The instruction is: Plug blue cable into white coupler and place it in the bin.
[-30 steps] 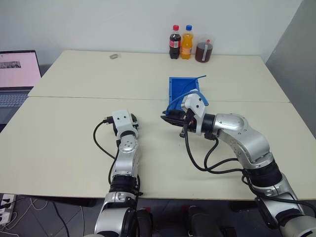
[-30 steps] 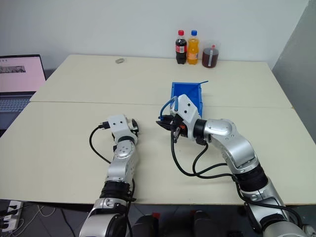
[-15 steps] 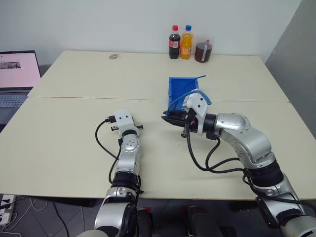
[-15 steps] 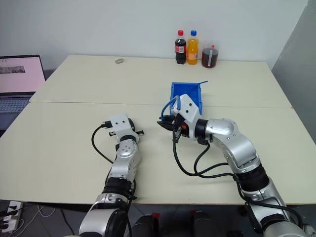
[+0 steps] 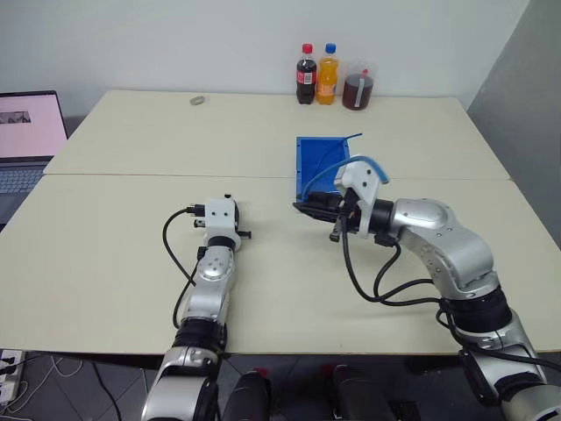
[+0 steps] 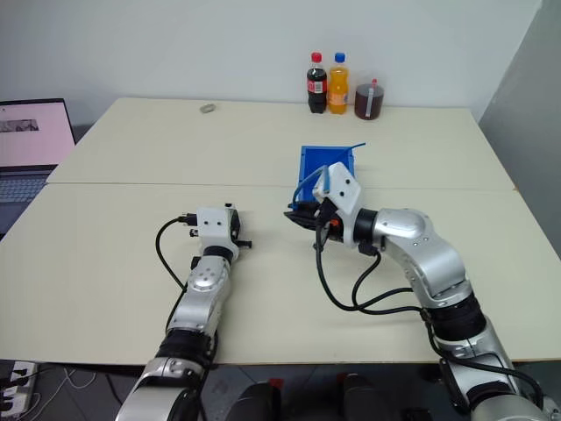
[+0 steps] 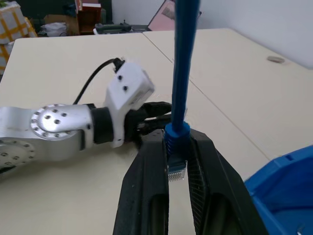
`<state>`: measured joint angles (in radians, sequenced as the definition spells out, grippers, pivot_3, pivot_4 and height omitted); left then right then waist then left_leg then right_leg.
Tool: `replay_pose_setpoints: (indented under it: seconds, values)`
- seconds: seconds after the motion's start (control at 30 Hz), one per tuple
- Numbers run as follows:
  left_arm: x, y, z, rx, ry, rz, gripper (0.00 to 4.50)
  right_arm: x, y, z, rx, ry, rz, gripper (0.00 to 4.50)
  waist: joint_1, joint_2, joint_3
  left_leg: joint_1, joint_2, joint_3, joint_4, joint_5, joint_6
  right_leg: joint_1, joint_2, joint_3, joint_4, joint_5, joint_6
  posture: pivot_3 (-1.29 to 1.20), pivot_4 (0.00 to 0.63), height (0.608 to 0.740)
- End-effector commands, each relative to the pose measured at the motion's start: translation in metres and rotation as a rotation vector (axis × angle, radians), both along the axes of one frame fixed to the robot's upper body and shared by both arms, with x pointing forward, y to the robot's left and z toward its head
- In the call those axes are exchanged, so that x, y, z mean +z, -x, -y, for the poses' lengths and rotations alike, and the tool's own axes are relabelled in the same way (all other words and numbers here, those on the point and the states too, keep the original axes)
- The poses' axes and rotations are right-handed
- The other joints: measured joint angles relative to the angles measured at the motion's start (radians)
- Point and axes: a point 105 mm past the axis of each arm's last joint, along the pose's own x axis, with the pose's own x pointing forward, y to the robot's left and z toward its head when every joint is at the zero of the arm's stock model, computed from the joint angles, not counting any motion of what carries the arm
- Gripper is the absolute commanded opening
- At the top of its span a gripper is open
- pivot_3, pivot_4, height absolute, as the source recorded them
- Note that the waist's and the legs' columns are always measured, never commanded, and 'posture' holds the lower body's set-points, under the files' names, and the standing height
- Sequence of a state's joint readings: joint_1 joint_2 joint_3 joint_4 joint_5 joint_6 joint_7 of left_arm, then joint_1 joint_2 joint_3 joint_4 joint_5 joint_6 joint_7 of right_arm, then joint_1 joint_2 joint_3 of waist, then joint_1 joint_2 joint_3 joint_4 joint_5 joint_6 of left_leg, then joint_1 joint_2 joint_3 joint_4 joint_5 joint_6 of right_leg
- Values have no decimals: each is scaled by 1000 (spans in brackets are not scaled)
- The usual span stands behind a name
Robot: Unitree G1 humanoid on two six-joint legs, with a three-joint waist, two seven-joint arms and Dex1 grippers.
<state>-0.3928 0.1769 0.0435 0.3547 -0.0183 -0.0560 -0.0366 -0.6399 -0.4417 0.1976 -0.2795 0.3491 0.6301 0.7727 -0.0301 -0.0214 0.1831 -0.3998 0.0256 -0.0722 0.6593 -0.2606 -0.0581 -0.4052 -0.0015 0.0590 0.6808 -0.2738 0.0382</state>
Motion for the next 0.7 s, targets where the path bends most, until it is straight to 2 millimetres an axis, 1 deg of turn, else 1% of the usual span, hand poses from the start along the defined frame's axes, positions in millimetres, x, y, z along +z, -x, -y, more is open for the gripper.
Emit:
replay_pose_setpoints:
  seconds: [0.03, 0.1, 0.17, 0.23, 0.43, 0.5, 0.6, 0.7]
  values:
    - [24, 15, 12, -198, -5, 72, 774, 5, 6, 7, 25, -4, 34, 233, 0, 0, 0, 0, 0, 0, 0, 0, 0, 0, 0, 0, 0, 0, 0, 0, 150, 740]
    - [24, 28, 19, -307, -62, 83, 774, 4, 5, 11, 19, -3, 31, 233, -1, 0, 0, 0, 0, 0, 0, 0, 0, 0, 0, 0, 0, 0, 0, 0, 150, 740]
    - [26, 45, 38, -485, -89, 100, 774, -2, 9, 14, 40, 20, 34, 233, -1, 0, 0, 1, 0, 0, 0, 0, 0, 0, 0, 1, 1, 0, 0, 0, 150, 740]
    - [24, 62, 57, -659, -84, 81, 774, -6, 12, 16, 65, 14, 19, 233, 2, 0, 0, 0, 0, 1, 0, 0, 0, 0, 0, 0, 0, 0, 0, 0, 150, 740]
    - [11, 96, 91, -1002, -99, -12, 774, -16, 20, 19, 126, -20, -36, 233, 0, 1, 0, 1, 0, 1, 1, 0, 0, 1, 1, 1, 0, 0, 0, 0, 150, 740]
    - [6, 104, 97, -1079, -111, -41, 774, -19, 23, 18, 146, -36, -53, 233, -2, 1, 0, 1, 1, 1, 0, 0, 0, 1, 2, 1, 0, 0, 0, 0, 150, 740]
    - [-2, 114, 102, -1170, -108, -95, 774, -29, 28, 18, 175, -36, -85, 233, -2, 1, 0, 1, 1, 1, 0, 0, 0, 1, 2, 1, 0, 0, 0, 0, 150, 740]
    - [-9, 117, 102, -1201, -102, -130, 774, -37, 33, 21, 196, -56, -124, 233, -2, 1, 0, 1, 1, 1, 0, 0, 1, 1, 2, 1, 0, 0, 0, 0, 150, 740]
